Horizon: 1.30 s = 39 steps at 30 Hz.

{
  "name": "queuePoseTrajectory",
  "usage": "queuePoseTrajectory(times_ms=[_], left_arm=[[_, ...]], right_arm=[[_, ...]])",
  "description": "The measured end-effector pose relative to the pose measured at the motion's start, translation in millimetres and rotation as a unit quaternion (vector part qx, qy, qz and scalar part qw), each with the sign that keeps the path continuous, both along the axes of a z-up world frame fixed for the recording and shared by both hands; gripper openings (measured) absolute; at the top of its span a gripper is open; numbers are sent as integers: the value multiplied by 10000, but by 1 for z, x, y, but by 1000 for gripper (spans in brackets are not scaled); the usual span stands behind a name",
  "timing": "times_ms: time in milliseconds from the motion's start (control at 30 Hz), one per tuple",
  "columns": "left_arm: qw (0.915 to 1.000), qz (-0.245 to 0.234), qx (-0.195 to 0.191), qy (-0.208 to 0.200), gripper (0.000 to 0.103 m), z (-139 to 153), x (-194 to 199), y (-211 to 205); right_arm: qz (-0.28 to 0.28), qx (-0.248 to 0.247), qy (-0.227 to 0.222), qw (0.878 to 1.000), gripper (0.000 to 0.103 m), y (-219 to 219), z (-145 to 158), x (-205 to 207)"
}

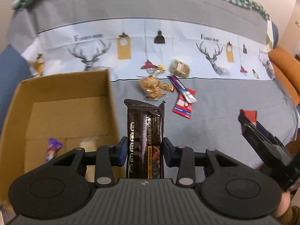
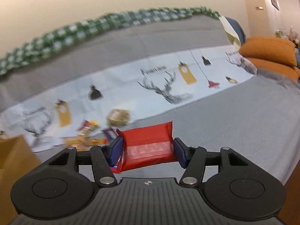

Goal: Organize snacks
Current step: 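Carry the red packet and chocolate bar toward the box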

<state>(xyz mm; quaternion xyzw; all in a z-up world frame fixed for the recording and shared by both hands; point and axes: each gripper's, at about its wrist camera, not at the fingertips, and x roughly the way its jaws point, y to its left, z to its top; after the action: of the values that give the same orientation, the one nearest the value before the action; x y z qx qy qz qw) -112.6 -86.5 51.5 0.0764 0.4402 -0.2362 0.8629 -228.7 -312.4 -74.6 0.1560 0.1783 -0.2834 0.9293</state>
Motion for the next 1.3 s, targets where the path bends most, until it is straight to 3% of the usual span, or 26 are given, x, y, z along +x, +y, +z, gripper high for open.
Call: queuePoseTrajectory(times_ms=[267, 567, 800, 1300], left_arm=[[9992, 249, -104, -306, 43, 31, -72, 84], [9974, 559, -369, -283, 43, 30, -141, 158], [9954, 708, -552, -340, 43, 29, -164, 187], [9917, 843, -827, -504, 43, 39, -174, 208]], right_arm=[[814, -71, -138, 9966, 60, 76, 64, -74], [1795, 27, -119, 9837, 60, 161, 102, -138], [2254, -203, -10, 9740, 60, 204, 113, -149], [2431, -427, 36, 9691, 60, 229, 124, -151]])
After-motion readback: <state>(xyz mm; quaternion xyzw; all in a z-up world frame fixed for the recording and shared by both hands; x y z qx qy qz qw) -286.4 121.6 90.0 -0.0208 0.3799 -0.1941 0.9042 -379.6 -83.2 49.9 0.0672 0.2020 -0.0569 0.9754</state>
